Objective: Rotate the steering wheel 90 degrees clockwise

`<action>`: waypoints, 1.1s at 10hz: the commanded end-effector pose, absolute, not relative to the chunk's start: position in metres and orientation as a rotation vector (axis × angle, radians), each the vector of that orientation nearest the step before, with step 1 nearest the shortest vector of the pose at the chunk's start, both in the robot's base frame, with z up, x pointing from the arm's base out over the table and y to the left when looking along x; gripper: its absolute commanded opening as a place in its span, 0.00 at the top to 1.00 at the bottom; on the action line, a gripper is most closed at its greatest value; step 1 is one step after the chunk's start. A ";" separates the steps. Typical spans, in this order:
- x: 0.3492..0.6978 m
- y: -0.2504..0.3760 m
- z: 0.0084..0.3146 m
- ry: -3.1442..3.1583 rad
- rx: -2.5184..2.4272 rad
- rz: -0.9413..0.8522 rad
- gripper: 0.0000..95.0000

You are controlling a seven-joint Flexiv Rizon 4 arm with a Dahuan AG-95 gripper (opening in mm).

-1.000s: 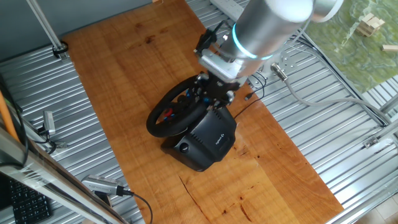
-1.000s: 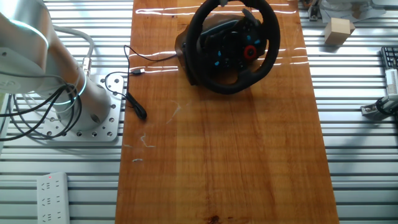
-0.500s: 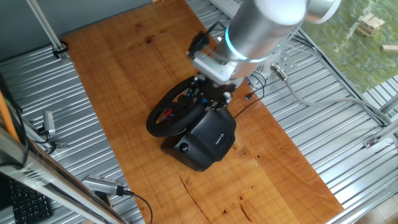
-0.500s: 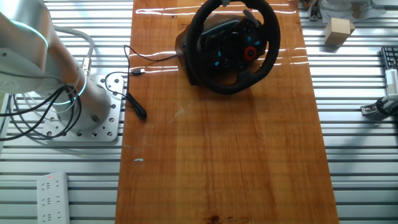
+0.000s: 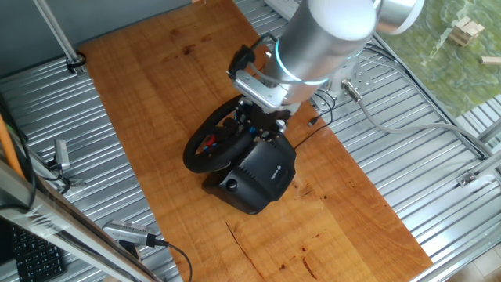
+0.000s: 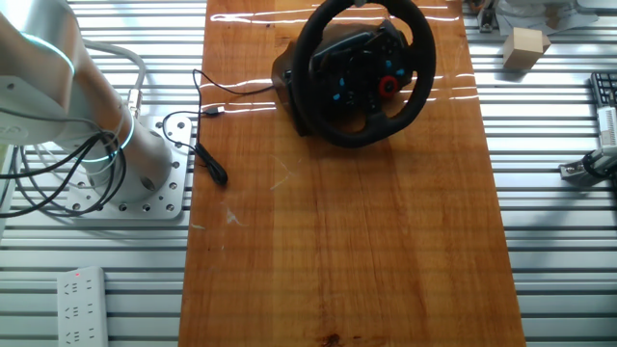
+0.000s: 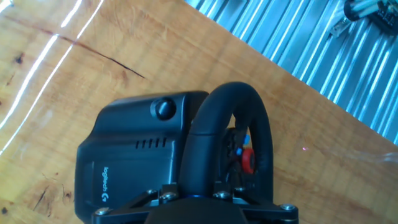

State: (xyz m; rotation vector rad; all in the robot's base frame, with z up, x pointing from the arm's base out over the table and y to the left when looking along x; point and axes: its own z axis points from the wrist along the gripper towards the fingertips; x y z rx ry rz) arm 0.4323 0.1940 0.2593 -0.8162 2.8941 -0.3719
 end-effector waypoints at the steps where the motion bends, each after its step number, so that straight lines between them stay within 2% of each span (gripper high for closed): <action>1: 0.437 0.196 0.258 2.896 -0.808 -0.375 1.00; 11: 0.458 0.194 0.266 2.941 -0.788 -0.359 1.00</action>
